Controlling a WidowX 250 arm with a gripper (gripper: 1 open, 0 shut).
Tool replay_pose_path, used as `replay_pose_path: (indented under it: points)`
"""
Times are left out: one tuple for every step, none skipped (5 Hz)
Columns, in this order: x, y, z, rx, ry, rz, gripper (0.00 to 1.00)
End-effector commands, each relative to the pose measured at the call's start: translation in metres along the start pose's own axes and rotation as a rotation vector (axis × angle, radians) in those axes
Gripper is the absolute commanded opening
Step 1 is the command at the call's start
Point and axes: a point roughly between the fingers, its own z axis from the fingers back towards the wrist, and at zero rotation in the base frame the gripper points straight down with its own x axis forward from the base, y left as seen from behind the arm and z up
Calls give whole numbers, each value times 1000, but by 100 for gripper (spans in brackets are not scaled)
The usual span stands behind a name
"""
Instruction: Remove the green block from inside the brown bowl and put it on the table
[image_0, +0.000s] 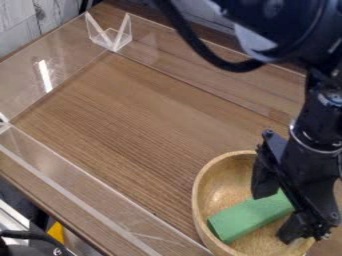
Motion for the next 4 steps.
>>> replay_pose_path:
  points:
    - [8, 2, 1, 11, -46, -37, 100]
    - [8, 2, -6, 14, -46, -73, 100]
    - [16, 2, -12, 15, -48, -20, 100]
    - [22, 3, -15, 13, -49, 31, 0]
